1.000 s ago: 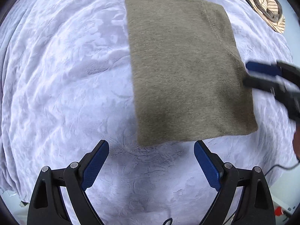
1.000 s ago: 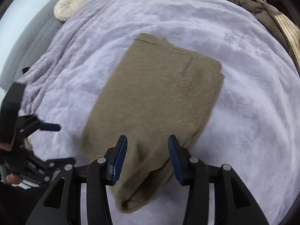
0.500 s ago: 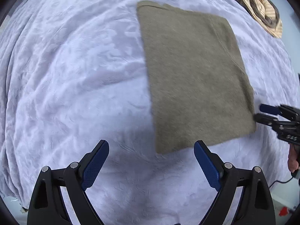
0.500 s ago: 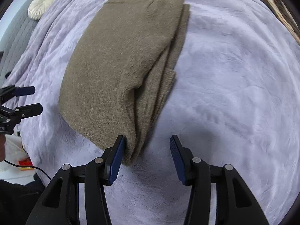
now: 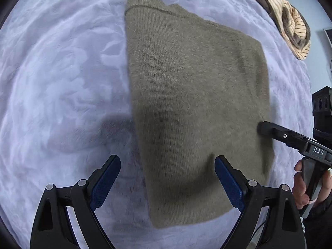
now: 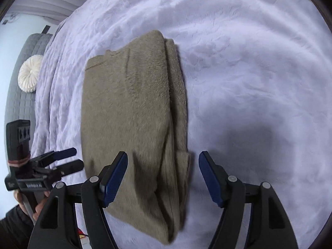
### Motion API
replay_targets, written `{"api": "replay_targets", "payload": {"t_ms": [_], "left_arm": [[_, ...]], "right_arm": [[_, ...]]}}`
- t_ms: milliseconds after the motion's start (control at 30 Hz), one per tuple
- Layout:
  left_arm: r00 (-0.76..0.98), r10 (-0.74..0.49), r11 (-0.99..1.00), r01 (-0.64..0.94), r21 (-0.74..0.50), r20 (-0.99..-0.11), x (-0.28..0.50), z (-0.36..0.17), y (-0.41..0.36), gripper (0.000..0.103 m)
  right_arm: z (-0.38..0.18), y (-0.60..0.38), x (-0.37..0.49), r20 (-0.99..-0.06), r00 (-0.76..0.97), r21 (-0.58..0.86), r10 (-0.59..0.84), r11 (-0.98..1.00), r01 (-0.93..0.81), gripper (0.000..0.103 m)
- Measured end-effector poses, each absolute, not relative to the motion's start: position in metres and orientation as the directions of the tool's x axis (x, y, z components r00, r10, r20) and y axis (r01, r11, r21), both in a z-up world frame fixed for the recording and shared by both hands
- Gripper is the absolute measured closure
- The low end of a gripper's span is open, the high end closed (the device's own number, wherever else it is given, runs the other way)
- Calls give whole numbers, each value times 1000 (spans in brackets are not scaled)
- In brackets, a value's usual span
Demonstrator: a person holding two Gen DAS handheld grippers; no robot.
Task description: Fold small clothes
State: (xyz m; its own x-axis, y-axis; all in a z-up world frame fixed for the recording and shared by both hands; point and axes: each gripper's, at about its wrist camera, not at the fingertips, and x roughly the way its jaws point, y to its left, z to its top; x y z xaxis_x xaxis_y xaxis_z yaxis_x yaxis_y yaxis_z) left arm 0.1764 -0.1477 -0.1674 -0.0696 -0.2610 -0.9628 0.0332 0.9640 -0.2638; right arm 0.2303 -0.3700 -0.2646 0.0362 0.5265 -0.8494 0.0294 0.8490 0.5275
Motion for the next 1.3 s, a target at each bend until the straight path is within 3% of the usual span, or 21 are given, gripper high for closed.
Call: {"api": "replay_targets", "payload": {"t_ms": [167,233,333,367,433,467,533,633,1033,1300], "left_arm": [[-122,-313,948,28,-319,-942,189,-201,-156,10],[-131,-333,942,2,-336,-934,191,-211,-155,0],[-132,-400,916,-27,-400,-907,189,-219,-151,0],[-130,-409,912,-24,-409,-903,189,-218,-150,2],[-134,-452,890,-4,-456,-882,188,-213,-153,30],[-134,-441,895,4,-446,-887,189,-208,-156,31],[-129,-419,904,33,-426,-899,188,-200,-162,42],[-122,-382,919,52,-390,-916,187,-186,-169,53],[-46,-251,951,174,-255,-967,159,-137,-203,57],[-3,-242,949,206,-237,-970,125,-107,-194,57]], "right_arm": [[-303,-364,241,-825,-21,562,564,824,72,24],[-304,-362,241,-817,-18,574,576,816,72,22],[-304,-348,238,-791,-44,610,610,792,16,22],[-304,-343,237,-801,-47,598,597,801,-10,24],[-303,-341,236,-810,-38,586,585,810,-23,32],[-304,-343,237,-791,-36,610,610,792,11,49],[-302,-345,238,-776,-27,629,630,776,40,58],[-284,-335,232,-788,-12,616,616,788,-2,64],[-227,-318,199,-806,47,587,591,807,-67,66],[-198,-319,166,-804,82,584,588,808,-76,66]]}}
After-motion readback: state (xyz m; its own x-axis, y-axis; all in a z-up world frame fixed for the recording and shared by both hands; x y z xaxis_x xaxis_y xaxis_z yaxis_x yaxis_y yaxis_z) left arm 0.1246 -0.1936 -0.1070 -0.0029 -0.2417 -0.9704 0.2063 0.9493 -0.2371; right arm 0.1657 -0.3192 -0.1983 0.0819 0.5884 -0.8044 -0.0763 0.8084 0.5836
